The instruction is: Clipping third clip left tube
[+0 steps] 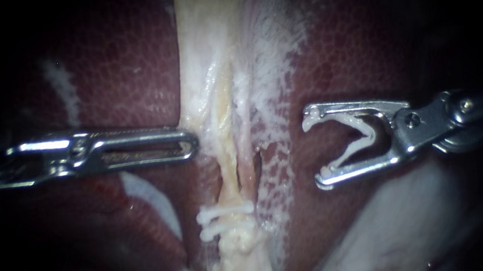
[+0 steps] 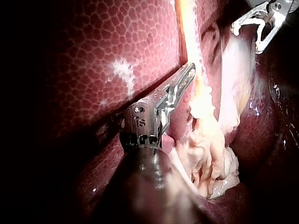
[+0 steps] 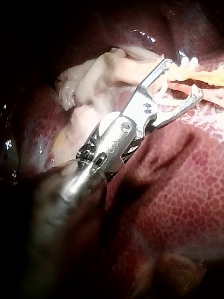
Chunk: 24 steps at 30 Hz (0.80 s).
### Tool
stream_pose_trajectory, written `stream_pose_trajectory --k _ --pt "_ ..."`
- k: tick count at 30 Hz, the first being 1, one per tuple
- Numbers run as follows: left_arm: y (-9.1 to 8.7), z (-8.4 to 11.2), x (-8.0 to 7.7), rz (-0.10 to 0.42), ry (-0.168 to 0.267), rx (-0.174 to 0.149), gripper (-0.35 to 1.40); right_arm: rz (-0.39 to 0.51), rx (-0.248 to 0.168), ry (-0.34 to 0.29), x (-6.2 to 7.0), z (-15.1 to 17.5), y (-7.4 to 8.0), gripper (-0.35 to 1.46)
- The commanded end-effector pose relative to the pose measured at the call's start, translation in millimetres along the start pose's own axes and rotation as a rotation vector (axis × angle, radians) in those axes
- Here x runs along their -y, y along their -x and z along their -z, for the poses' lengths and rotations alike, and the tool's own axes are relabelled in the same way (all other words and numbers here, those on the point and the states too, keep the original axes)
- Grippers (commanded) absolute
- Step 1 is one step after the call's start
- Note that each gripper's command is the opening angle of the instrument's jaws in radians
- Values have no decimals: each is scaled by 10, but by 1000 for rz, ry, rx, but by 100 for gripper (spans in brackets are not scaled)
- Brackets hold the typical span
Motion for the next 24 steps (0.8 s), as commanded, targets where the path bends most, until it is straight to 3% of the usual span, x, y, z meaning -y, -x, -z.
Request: stream_pose_trajectory --k 1,15,19,24 --pt "0 0 0 0 0 0 -35 0 0 0 0 0 0 60" --pt "3 0 1 2 -1 -1 -35 0 0 0 0 0 0 60" --pt "13 10 5 7 -6 -3 -35 3 1 2 2 -4 4 60" --pt "31 27 13 18 -12 3 -35 -88 -6 -2 4 -17 18 60"
